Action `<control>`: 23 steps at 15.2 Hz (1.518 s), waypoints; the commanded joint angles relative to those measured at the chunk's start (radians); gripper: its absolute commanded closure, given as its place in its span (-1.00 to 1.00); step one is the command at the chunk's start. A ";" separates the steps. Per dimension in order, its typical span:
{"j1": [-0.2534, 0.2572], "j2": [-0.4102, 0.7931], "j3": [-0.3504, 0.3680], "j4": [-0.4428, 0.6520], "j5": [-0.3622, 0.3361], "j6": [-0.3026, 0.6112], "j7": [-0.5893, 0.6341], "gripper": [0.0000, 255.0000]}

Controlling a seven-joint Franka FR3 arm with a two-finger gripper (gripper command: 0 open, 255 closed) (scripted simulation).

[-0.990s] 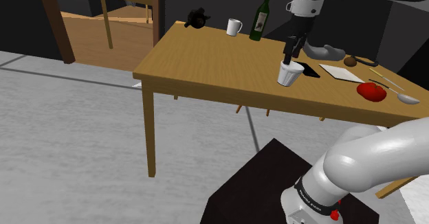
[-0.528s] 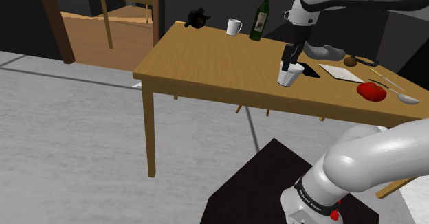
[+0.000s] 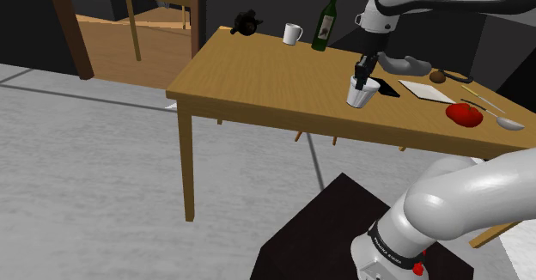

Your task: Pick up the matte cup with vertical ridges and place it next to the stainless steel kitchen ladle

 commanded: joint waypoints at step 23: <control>0.006 0.051 0.018 0.255 0.016 -0.202 -0.036 1.00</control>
